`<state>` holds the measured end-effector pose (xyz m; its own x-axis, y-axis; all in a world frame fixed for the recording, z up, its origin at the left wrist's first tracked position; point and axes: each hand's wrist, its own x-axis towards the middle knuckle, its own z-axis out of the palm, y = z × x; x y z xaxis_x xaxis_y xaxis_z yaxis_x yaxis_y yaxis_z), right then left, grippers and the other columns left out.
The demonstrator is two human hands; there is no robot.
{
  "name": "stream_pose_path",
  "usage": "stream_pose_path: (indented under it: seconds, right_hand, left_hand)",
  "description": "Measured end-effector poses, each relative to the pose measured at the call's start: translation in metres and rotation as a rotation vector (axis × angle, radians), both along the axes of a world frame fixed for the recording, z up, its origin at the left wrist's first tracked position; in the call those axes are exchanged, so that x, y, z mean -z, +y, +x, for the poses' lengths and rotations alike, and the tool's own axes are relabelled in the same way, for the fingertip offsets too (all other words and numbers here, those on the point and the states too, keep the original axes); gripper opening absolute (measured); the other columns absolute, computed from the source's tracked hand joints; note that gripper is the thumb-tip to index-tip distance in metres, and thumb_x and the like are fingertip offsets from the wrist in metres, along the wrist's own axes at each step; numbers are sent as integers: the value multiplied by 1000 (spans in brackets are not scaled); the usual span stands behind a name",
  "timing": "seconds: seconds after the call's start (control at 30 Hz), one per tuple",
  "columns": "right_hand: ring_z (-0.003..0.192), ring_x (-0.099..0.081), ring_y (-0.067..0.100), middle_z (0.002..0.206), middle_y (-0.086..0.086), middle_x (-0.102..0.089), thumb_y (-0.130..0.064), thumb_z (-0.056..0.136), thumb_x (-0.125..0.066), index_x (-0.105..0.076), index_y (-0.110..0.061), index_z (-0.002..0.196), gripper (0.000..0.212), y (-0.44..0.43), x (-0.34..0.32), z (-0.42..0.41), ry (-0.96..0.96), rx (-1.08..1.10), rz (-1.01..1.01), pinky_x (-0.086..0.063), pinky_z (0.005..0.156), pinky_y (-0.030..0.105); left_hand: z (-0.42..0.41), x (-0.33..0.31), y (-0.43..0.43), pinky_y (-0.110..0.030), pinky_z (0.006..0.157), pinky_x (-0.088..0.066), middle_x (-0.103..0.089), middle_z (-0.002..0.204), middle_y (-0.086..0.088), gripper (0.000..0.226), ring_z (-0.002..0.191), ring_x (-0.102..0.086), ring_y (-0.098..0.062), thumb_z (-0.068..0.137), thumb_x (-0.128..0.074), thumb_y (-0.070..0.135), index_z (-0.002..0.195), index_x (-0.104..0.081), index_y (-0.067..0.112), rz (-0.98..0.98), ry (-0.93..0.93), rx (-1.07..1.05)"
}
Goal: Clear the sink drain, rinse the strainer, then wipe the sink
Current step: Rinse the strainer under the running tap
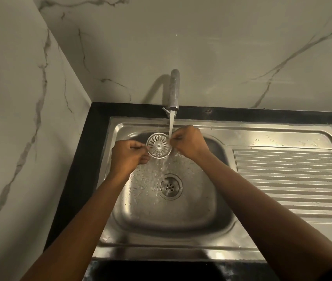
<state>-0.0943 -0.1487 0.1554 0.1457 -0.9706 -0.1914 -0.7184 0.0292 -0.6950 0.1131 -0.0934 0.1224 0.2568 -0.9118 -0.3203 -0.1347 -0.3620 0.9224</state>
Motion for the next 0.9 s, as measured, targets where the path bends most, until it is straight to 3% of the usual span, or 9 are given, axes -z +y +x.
stream_pose_path:
  seconds: [0.23,0.43,0.67,0.73,0.8,0.9]
  right_hand:
    - [62,-64,-11,69,-19,-70,-15,86,-77,-85,-23,81,12,-1,-14,-12,28,8,-64,-43,51,0]
    - [70,-69,2,80,-7,-78,-17,88,-77,-83,-17,77,13,0,-30,-30,61,34,-133,-49,60,17]
    - [52,-58,-5,64,-17,-66,-13,89,-75,-76,-26,71,23,12,-21,-44,65,83,-53,-38,49,6]
    - [50,-62,-4,65,-16,-69,-9,88,-74,-81,-22,77,19,17,-16,-42,47,88,-14,-49,52,12]
    - [57,-68,6,65,-11,-71,-6,88,-74,-81,-20,79,18,20,-14,-36,15,86,24,-62,60,28]
    - [71,-75,16,75,-4,-77,-7,87,-75,-80,-22,79,18,19,-13,-23,-12,69,19,-67,71,40]
  left_hand:
    - [-18,-1,-1,-33,63,-67,-81,87,-22,4,76,-81,-38,94,-74,-1,95,-78,-1,38,81,6]
    - [-40,-8,-9,-33,63,-68,-79,85,-26,5,71,-79,-33,96,-73,1,99,-76,-2,41,125,71]
    - [-38,-16,-7,-34,63,-67,-81,76,-16,5,68,-80,-31,92,-80,7,88,-80,8,-12,97,105]
    - [-34,-18,-4,-34,62,-67,-81,75,-13,2,67,-80,-29,91,-82,9,89,-81,9,-34,67,104]
    - [-29,-18,0,-32,61,-66,-81,74,-10,3,66,-81,-27,90,-83,11,88,-81,11,-55,16,100]
    - [-21,-17,6,-29,59,-65,-80,71,-5,6,63,-80,-22,90,-84,12,85,-81,15,-80,-45,64]
